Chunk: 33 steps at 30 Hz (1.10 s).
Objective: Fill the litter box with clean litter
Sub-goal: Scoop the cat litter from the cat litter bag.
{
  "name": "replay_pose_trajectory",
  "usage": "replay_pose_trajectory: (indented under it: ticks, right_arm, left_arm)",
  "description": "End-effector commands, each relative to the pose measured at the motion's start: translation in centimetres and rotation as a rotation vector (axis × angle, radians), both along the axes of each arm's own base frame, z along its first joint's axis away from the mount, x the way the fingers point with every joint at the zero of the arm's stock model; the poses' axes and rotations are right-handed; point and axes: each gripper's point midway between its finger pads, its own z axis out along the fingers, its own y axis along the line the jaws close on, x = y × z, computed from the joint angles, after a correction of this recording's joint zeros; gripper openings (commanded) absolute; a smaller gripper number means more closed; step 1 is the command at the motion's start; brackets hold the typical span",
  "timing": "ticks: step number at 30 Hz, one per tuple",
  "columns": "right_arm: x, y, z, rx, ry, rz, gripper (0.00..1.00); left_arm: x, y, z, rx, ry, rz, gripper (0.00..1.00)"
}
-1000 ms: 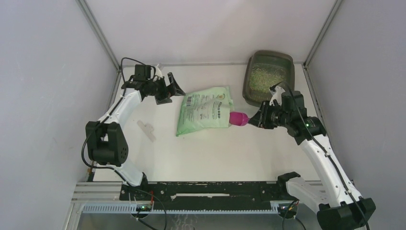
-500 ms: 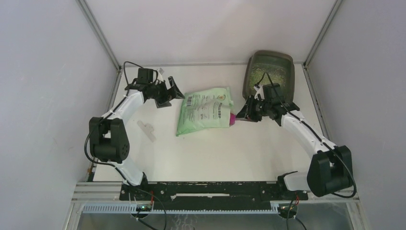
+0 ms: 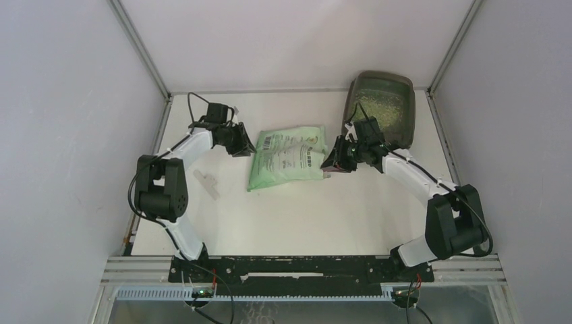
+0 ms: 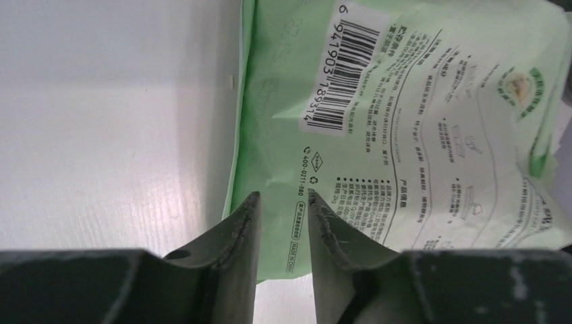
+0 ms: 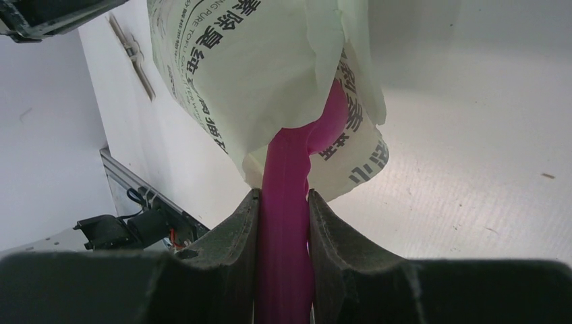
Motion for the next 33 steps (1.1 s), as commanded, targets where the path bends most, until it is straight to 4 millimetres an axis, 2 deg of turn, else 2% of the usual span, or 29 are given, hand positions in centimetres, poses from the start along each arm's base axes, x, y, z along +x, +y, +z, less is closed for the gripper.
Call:
replay_pose_trajectory:
  ticks: [1, 6, 16, 18, 22, 28, 33]
  right_arm:
    - [1.2, 1.5, 0.3, 0.009, -0.031, 0.005, 0.00]
    - [1.4, 2.0, -0.1, 0.008, -0.036, 0.020, 0.00]
    - [0.8, 1.5, 0.4, 0.041, -0.058, 0.040, 0.00]
    - [0.7, 1.6, 0.0, 0.057, -0.054, 0.042, 0.00]
    - [0.8, 2.8, -0.8, 0.128, -0.057, 0.069, 0.00]
    - [0.9, 5.1, -1.6, 0.230, -0.076, 0.132, 0.00]
    - [1.2, 6.5, -1.1, 0.272, -0.123, 0.177, 0.00]
  left_arm:
    - [-0.5, 0.2, -1.2, 0.039, 0.018, -0.014, 0.32]
    - [-1.2, 0.8, -1.9, 0.073, 0.031, -0.017, 0.21]
    - [-1.3, 2.3, -3.1, 0.138, 0.060, 0.012, 0.21]
    - [-1.2, 2.7, -3.4, 0.164, 0.068, 0.015, 0.21]
    - [-1.2, 3.3, -4.1, 0.202, 0.084, 0.022, 0.22]
    - [-1.9, 2.2, -6.0, 0.183, 0.146, -0.019, 0.22]
    - [-2.0, 1.4, -6.3, 0.177, 0.151, -0.043, 0.25]
